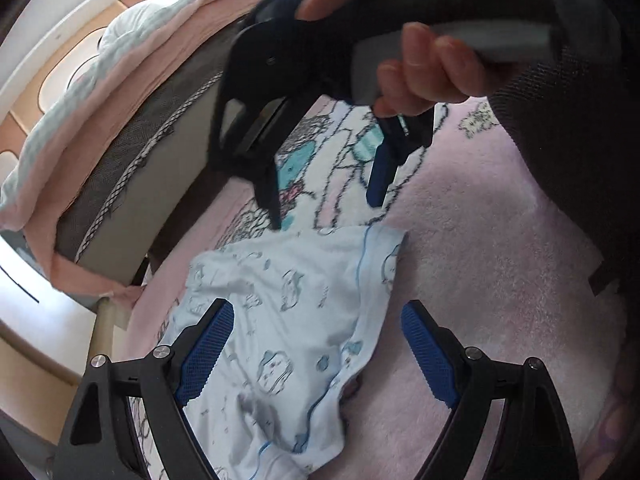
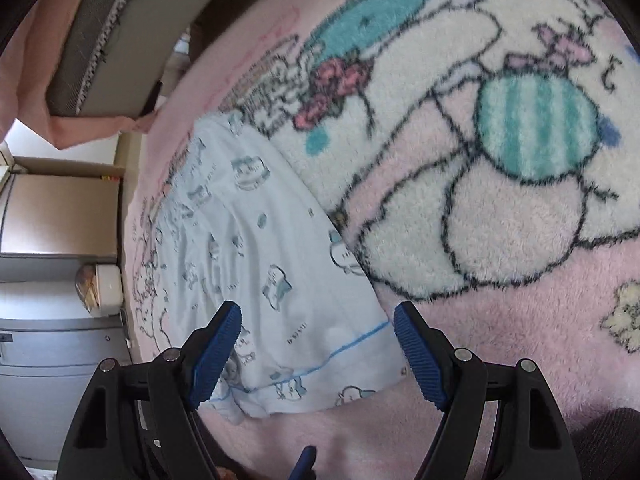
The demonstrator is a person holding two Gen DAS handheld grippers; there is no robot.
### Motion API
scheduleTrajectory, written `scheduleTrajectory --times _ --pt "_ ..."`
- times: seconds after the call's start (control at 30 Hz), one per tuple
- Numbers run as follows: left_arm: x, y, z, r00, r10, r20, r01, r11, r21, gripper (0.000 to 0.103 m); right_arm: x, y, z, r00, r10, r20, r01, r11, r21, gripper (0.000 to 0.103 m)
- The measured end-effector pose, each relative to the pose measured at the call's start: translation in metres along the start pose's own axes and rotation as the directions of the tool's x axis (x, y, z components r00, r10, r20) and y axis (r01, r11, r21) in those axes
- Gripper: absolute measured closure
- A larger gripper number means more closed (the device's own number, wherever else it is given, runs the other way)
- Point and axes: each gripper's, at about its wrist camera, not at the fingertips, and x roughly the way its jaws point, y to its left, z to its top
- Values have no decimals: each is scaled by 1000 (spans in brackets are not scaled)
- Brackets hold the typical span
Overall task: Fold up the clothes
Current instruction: 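Move both grippers to the edge of the folded pants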
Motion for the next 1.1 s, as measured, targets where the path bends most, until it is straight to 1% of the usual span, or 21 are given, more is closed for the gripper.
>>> scheduleTrajectory --times 0.03,0.1,0.27,0.43,0.53,0.63,0.7,0.77,0.83,0.9,0.97,1.03,1.1 --pt "4 -1 3 1000 -15 -7 15 1000 -5 17 2 -3 -1 1000 7 -18 -7 1000 9 24" --pt "13 -3 9 999 -20 -30 20 1000 -11 17 4 -10 -1 999 36 -38 -35 999 35 24" --pt "34 -8 21 998 31 -63 -27 998 53 17 1 -26 7 995 96 -33 -93 991 91 24" --pt "47 -15 26 995 -3 -97 9 998 56 17 11 -35 18 982 174 -80 -163 979 126 24" --pt "51 -18 24 993 -1 -114 8 998 66 17 19 -30 24 976 187 -112 -176 979 108 25" --pt "51 -19 28 994 -6 -112 13 998 62 17 17 -18 37 974 192 -121 -187 981 51 25" --pt "52 -19 31 994 -9 -111 16 998 61 17 10 -5 52 980 166 -113 -169 985 -17 25" --pt "53 -22 33 994 -9 -107 17 998 67 17 5 13 71 989 106 -104 -117 987 -105 25" --pt "56 -24 36 995 -4 -101 11 997 73 17 6 32 92 994 45 -103 -64 981 -182 25" --pt "59 -23 38 995 -8 -103 15 998 66 17 15 52 110 993 8 -121 -38 969 -244 25" --pt "64 -19 39 993 -26 -112 30 999 37 17 24 70 122 991 -48 -123 5 944 -329 25" --pt "68 -15 40 993 -37 -114 39 999 13 17 33 86 132 989 -106 -105 53 907 -417 26" --pt "70 -13 41 993 -40 -110 41 999 3 16 44 103 144 986 -119 -118 50 880 -473 28"
